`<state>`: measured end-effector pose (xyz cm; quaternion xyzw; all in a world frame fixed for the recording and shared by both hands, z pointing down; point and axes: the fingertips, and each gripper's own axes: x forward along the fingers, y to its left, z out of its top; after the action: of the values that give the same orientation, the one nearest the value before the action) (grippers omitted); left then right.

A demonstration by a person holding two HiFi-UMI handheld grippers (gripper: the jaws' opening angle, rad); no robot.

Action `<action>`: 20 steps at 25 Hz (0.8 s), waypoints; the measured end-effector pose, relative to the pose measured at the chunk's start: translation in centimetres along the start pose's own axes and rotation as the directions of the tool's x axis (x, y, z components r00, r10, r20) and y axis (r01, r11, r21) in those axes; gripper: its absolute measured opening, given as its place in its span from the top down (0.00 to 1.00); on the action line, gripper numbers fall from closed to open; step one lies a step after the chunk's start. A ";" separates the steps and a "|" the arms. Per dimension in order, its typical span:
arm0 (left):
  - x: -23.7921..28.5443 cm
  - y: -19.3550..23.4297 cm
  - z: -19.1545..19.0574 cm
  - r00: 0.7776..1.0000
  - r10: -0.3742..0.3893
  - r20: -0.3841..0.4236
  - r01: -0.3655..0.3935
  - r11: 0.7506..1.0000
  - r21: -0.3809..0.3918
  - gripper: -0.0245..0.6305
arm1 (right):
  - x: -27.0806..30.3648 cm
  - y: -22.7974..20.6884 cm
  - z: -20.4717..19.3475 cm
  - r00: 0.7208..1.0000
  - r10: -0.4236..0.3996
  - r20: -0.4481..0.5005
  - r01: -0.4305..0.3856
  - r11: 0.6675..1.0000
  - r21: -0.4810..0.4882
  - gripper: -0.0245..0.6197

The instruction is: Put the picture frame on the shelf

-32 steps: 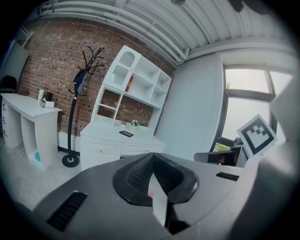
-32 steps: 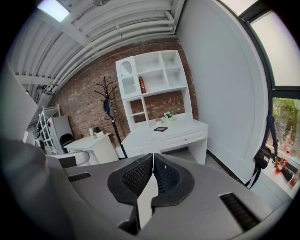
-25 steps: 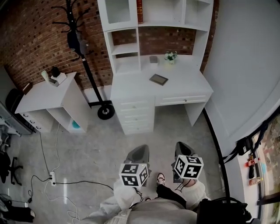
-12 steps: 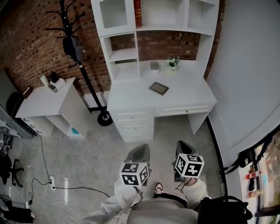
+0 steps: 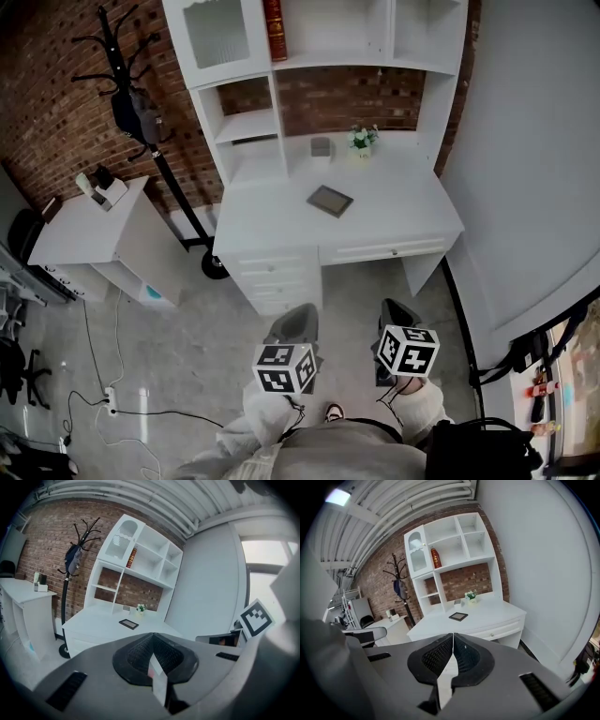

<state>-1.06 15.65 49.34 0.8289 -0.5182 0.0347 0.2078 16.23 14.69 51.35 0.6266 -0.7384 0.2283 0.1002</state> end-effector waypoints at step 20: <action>10.9 3.0 1.5 0.998 -0.039 -0.043 0.039 0.999 -0.009 0.95 | 8.2 -5.0 1.5 0.996 -0.071 -0.055 0.074 0.996 0.055 0.92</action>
<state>1.13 4.75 51.87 0.8370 -0.4976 0.0463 0.2229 19.74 6.20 54.64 0.6494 -0.7053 0.2620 0.1102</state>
